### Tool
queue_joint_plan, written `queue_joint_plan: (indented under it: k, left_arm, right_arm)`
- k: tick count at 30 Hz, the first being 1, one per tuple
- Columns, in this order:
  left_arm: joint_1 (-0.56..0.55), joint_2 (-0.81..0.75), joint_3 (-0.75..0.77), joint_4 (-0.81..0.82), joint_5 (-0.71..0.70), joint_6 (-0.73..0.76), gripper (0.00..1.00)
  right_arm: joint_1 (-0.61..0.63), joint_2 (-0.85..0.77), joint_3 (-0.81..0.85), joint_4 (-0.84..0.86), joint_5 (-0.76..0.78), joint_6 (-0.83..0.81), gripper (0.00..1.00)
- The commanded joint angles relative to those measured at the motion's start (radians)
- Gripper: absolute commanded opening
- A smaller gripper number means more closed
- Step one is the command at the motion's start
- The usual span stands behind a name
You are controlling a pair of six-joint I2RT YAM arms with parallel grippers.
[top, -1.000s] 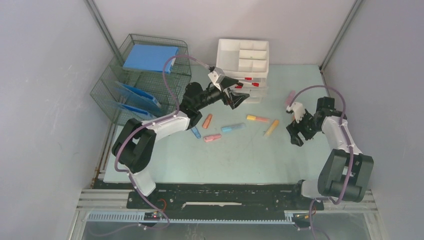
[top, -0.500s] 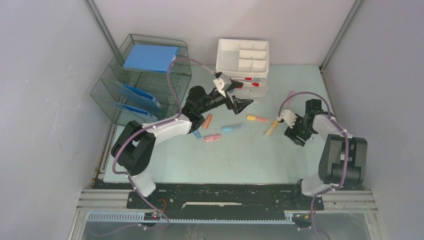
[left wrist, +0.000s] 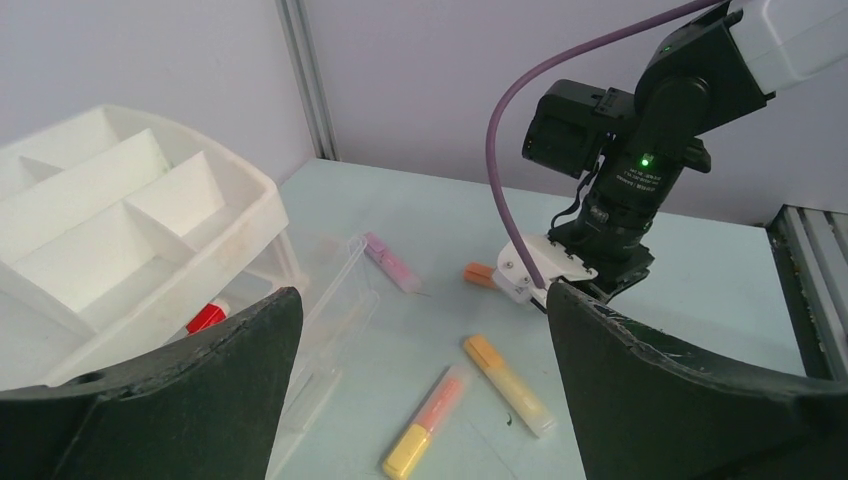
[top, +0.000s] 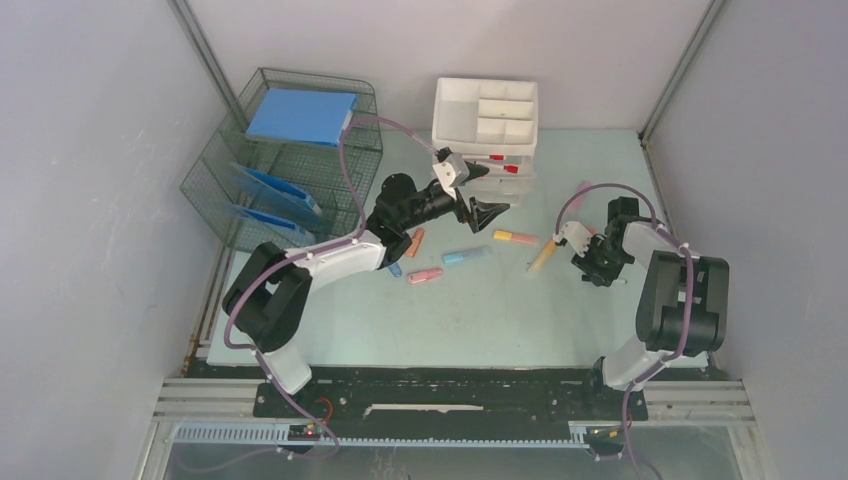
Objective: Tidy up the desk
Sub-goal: Pick up the stationery from the center of the board.
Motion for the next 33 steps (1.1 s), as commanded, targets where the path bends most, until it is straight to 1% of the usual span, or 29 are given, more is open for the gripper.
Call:
queue_joint_plan:
  k: [1, 5, 8, 11, 14, 17, 21, 23, 25, 29, 33]
  left_arm:
    - [-0.011, -0.059, -0.011, 0.009, -0.015, 0.057, 1.00]
    - [-0.014, -0.062, -0.014, 0.007, -0.017, 0.064, 1.00]
    - [-0.016, -0.065, -0.015, 0.006, -0.019, 0.070, 1.00]
    - [-0.015, -0.062, -0.015, 0.006, -0.020, 0.068, 1.00]
    - [-0.015, -0.061, -0.012, 0.007, -0.029, 0.055, 1.00]
    - [-0.015, -0.053, -0.007, 0.022, -0.014, 0.023, 1.00]
    - [-0.007, -0.026, 0.018, 0.071, 0.029, -0.097, 1.00]
    - [0.002, 0.000, 0.028, 0.124, 0.039, -0.208, 1.00]
    - [0.014, 0.035, 0.041, 0.200, 0.057, -0.326, 1.00]
    - [0.033, 0.122, 0.084, 0.372, 0.116, -0.554, 1.00]
    - [0.035, 0.200, 0.129, 0.519, 0.139, -0.730, 1.00]
  right_arm:
    - [0.009, 0.018, 0.019, -0.043, -0.002, -0.003, 0.33]
    - [0.027, 0.008, 0.020, -0.083, -0.025, -0.010, 0.23]
    - [0.044, -0.011, 0.019, -0.102, -0.042, -0.008, 0.12]
    - [0.060, -0.028, 0.023, -0.122, -0.074, -0.001, 0.05]
    - [0.066, -0.033, 0.053, -0.160, -0.135, 0.017, 0.00]
    - [0.068, -0.040, 0.095, -0.204, -0.213, 0.057, 0.00]
    - [0.069, -0.067, 0.142, -0.247, -0.326, 0.103, 0.00]
    - [0.068, -0.083, 0.169, -0.265, -0.387, 0.129, 0.00]
    - [0.068, -0.098, 0.195, -0.284, -0.458, 0.156, 0.00]
    - [0.065, -0.105, 0.260, -0.312, -0.614, 0.261, 0.00]
    - [0.057, -0.095, 0.318, -0.340, -0.750, 0.360, 0.00]
